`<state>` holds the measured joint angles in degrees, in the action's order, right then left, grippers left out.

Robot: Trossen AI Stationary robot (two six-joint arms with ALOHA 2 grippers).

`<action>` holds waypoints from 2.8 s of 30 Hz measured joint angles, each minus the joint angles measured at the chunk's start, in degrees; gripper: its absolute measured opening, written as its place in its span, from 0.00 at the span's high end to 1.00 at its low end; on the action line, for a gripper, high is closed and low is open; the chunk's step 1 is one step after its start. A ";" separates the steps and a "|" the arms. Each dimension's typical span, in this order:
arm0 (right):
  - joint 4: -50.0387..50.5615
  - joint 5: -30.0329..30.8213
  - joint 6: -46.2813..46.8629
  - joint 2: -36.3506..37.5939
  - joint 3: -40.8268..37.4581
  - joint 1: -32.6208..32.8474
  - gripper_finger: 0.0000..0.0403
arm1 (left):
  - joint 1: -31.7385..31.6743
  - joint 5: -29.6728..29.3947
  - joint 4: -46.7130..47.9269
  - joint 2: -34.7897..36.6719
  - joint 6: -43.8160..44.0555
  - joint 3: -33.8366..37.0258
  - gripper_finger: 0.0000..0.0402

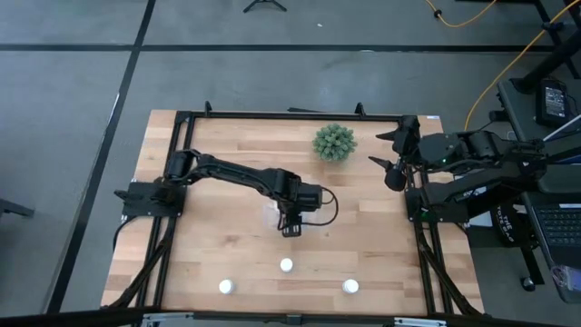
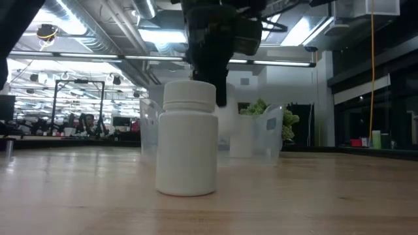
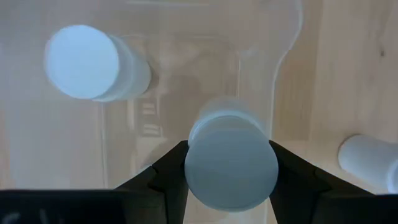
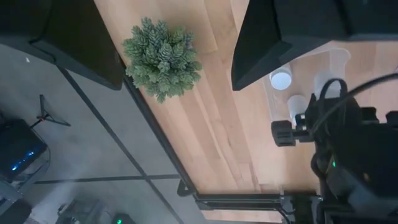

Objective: Pick and place pill bottles into a basket
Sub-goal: Put the white pill bottle into the transparent bin

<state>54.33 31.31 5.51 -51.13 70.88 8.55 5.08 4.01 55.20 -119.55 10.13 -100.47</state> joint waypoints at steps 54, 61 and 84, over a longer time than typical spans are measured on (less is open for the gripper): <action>1.73 -0.02 -4.61 -0.09 -0.01 0.01 0.25 | -1.25 -15.50 16.19 9.87 13.32 -7.27 0.14; 2.40 0.02 -7.52 -0.09 -0.01 0.01 0.25 | 8.99 -17.89 17.52 18.06 26.77 -8.24 0.14; -7.22 0.24 -17.80 -0.09 -0.01 -0.10 0.25 | 42.27 -8.76 22.92 6.42 74.38 -6.36 0.14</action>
<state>47.11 31.55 -12.29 -51.22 70.87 8.45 47.35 -4.75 78.13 -113.14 84.50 -106.83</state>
